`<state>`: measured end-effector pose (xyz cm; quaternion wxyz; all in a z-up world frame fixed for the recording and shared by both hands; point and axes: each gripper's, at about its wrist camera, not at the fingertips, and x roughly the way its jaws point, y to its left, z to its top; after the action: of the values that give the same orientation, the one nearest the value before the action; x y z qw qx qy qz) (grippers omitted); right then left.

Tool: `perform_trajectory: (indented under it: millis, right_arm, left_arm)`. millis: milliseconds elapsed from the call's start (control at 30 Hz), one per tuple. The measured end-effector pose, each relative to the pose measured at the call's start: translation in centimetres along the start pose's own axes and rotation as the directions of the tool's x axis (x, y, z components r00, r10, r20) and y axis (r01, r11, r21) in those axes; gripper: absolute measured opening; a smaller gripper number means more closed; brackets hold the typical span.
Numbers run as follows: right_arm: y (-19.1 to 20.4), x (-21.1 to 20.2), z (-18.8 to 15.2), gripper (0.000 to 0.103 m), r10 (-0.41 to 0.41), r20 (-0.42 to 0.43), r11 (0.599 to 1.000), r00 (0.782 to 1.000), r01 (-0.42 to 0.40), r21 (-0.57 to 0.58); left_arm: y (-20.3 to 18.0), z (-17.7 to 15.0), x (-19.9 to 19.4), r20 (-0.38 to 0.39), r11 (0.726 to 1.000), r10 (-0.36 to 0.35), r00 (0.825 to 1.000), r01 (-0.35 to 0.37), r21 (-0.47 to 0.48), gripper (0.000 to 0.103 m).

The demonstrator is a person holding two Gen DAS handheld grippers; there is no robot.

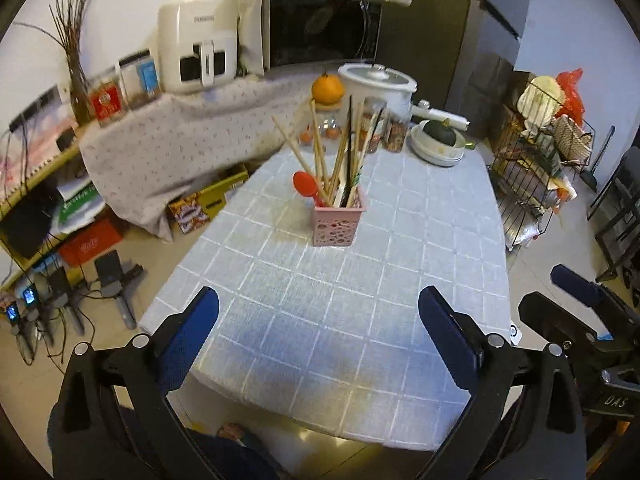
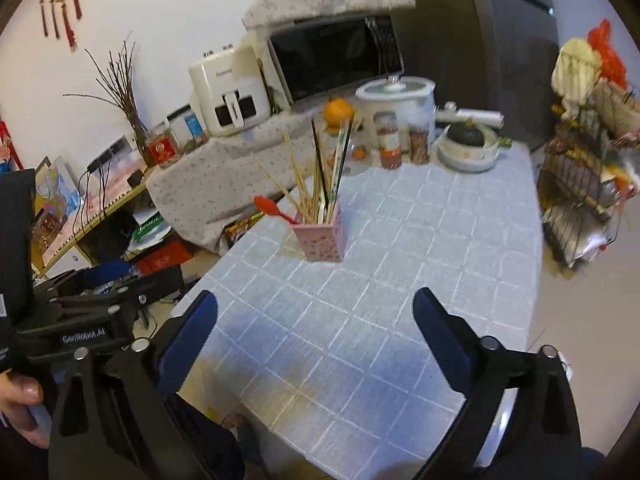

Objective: Organize utensils

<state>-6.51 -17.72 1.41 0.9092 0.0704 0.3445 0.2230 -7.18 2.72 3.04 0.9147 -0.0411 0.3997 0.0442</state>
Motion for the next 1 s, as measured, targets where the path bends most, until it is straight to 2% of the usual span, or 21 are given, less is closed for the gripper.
perform_trajectory:
  millis: [167, 333, 400, 500, 667, 1000]
  right_arm:
    - [-0.4, -2.2, 0.0, 0.096, -0.059, 0.006, 0.998, 0.998, 0.058, 0.032]
    - [-0.4, -3.2, -0.1, 0.096, -0.054, -0.02, 0.998, 0.998, 0.055, 0.043]
    - [-0.1, -3.8, 0.0, 0.096, -0.082, -0.015, 0.996, 0.997, 0.082, 0.036]
    - [0.3, -4.9, 0.1, 0.096, -0.07, 0.005, 0.997, 0.998, 0.07, 0.033]
    - [0.8, -5.9, 0.4, 0.096, -0.108, 0.028, 0.994, 0.994, 0.107, 0.027]
    - [1.2, -6.0, 0.6, 0.096, -0.12, 0.033, 0.993, 0.992, 0.119, 0.015]
  left_arm:
    - [-1.0, -0.4, -2.5, 0.046, 1.0, 0.024, 0.999, -0.024, -0.001, 0.096]
    - [-1.9, -0.2, -4.1, 0.073, 0.998, 0.064, 0.995, -0.064, 0.007, 0.096]
    - [-2.1, -0.3, -4.6, 0.072, 0.998, 0.061, 0.996, -0.062, 0.006, 0.096]
    - [-2.2, -0.3, -5.3, 0.094, 0.996, 0.082, 0.992, -0.083, 0.009, 0.096]
    - [-2.2, -0.3, -6.0, 0.1, 0.997, 0.078, 0.992, -0.079, 0.009, 0.096]
    - [-1.7, 0.0, -6.4, 0.105, 0.997, 0.074, 0.992, -0.074, -0.004, 0.096]
